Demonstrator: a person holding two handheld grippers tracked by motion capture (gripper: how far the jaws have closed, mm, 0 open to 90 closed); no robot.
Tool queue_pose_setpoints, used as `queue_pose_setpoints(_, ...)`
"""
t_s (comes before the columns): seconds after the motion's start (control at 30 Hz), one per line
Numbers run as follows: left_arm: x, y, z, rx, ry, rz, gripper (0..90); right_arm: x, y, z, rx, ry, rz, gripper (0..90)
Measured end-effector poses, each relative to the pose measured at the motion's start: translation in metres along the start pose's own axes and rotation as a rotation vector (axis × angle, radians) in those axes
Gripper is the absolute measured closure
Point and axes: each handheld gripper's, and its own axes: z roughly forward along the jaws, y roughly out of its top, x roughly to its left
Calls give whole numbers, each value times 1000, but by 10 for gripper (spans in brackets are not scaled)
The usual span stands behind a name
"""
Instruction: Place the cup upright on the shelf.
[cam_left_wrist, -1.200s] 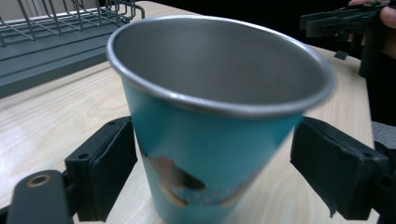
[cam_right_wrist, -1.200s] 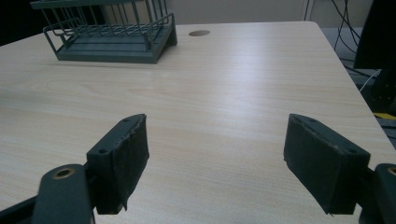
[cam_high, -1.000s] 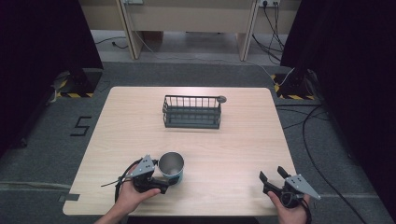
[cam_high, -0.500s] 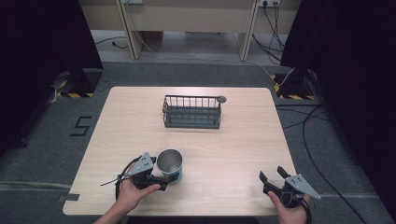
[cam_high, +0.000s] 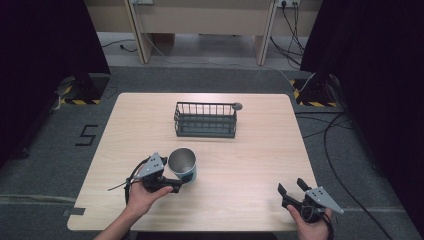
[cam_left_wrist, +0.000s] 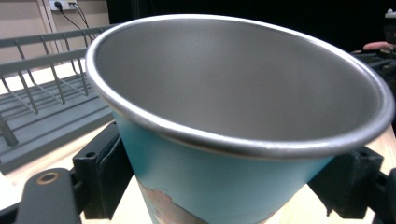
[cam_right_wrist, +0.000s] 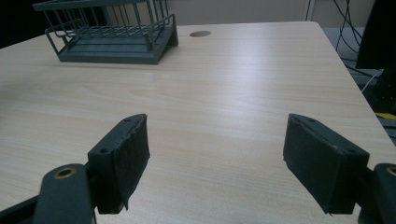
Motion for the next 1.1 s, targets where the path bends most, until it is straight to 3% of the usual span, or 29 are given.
queue_pose_setpoints(0.33, 8, 9, 11, -16, 10, -11, 161, 0, 0, 0, 0, 1, 1, 234)
queue_pose_setpoints(1.1, 26, 28, 28, -22, 51, 6, 162, 0, 0, 0, -1, 3, -3, 237)
